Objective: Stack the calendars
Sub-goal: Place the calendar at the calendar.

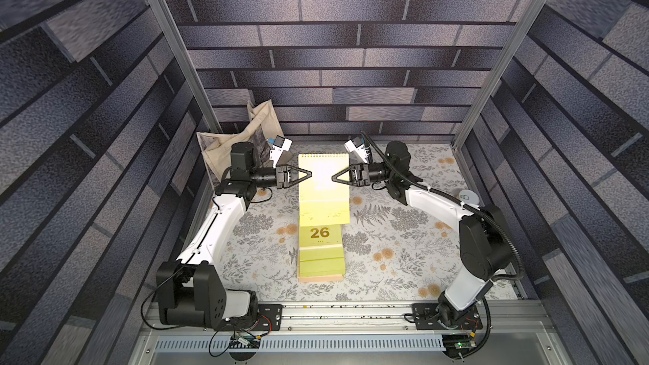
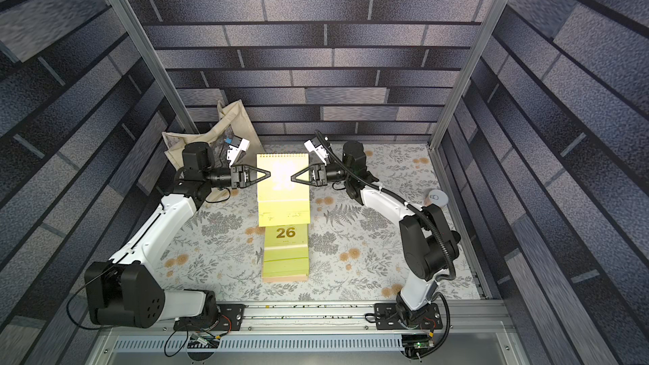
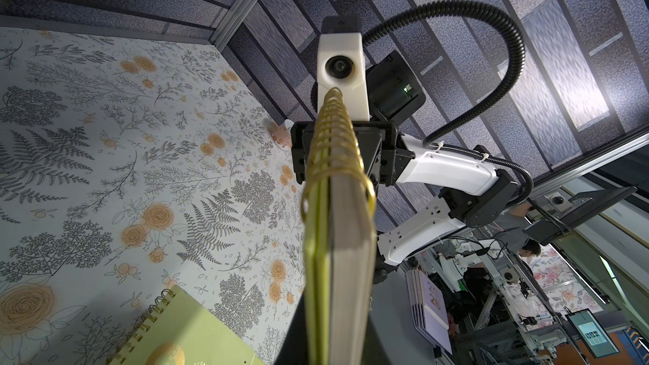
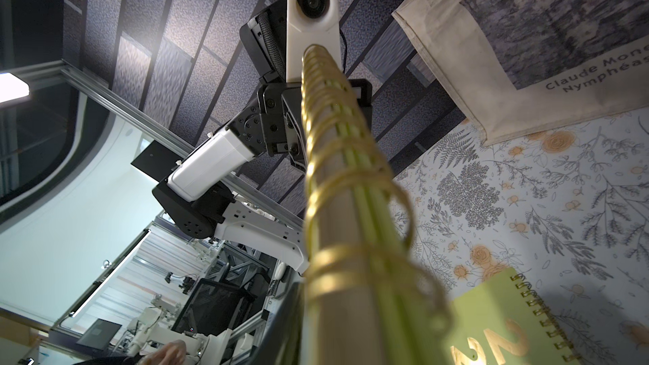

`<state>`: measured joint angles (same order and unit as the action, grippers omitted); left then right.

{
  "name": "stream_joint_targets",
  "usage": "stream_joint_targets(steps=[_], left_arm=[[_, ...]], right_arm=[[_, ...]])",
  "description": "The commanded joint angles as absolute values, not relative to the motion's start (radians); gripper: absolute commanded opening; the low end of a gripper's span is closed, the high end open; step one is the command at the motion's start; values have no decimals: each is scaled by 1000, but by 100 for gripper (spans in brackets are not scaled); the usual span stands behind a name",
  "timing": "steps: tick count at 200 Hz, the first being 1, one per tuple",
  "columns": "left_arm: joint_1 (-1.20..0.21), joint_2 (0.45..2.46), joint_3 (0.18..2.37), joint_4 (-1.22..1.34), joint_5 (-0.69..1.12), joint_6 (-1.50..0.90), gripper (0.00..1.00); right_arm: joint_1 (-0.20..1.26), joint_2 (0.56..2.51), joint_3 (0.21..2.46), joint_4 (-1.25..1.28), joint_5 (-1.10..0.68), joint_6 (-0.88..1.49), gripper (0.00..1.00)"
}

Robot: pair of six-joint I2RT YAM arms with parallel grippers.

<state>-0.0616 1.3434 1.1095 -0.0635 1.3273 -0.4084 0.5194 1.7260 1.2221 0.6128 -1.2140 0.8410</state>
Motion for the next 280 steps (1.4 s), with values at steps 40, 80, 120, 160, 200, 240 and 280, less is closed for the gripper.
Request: stream_joint_targets(steps=[40,80,120,160,200,240,280], left_arm=[[-41,1346,1095,102,1315,-497,0],[-41,1349,1099,107,1315,-504,0],[-37,1339,1081,100,1313,-502,0],[-16,1324,1055,91,1291,-500,5],[-1,1327,1043,73,1284,-500,5],[13,1303,1027,28,1239,-491,33],[81,1273,1041,-81,1160,-465,50]], right_arm=[[531,1684,1144,663,-1194,836,38],[531,1656,1109,666,-1169,812,27],[531,1639,1107,670,-1152,795,12],[531,1620,1084,670,-1133,792,0],[531,1584,1015,642,-1103,777,0],[533,1559,946,585,-1068,778,0],[554,1513,849,494,-1013,765,0]])
